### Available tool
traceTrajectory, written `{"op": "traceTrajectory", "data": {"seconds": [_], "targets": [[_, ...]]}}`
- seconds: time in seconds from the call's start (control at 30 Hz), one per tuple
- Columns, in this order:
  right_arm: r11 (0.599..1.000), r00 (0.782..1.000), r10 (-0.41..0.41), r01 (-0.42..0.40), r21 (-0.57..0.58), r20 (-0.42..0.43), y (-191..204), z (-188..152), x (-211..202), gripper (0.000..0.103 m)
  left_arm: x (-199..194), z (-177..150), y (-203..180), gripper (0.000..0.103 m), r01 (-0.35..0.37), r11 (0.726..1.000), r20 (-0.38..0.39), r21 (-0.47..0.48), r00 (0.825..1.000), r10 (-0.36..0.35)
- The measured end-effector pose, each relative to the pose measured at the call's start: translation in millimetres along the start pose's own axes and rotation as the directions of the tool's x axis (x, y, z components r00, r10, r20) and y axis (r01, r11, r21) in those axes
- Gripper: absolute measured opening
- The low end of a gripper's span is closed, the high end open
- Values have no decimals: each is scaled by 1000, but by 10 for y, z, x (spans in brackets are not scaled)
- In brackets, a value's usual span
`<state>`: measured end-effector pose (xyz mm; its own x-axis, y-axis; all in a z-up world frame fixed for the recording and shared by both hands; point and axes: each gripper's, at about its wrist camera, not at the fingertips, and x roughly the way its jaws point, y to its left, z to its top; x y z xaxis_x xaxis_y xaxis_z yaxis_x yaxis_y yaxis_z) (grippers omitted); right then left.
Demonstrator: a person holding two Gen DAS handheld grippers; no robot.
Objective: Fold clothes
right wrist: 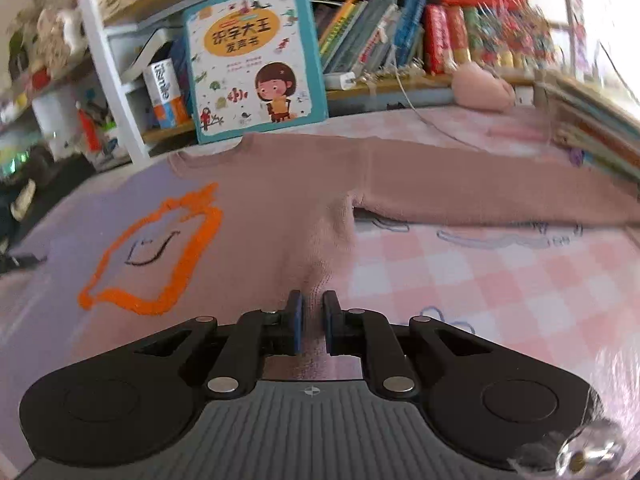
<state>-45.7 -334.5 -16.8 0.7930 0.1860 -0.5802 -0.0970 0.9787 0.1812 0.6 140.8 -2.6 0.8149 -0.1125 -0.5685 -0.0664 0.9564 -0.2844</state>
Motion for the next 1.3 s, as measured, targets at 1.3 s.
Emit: {"op": "traceTrajectory", "data": {"seconds": [1.3], "targets": [[995, 988, -68, 76, -57, 138, 122, -578, -509, 23, -678, -804, -764, 33, 37, 986, -43, 165, 999, -31]]}}
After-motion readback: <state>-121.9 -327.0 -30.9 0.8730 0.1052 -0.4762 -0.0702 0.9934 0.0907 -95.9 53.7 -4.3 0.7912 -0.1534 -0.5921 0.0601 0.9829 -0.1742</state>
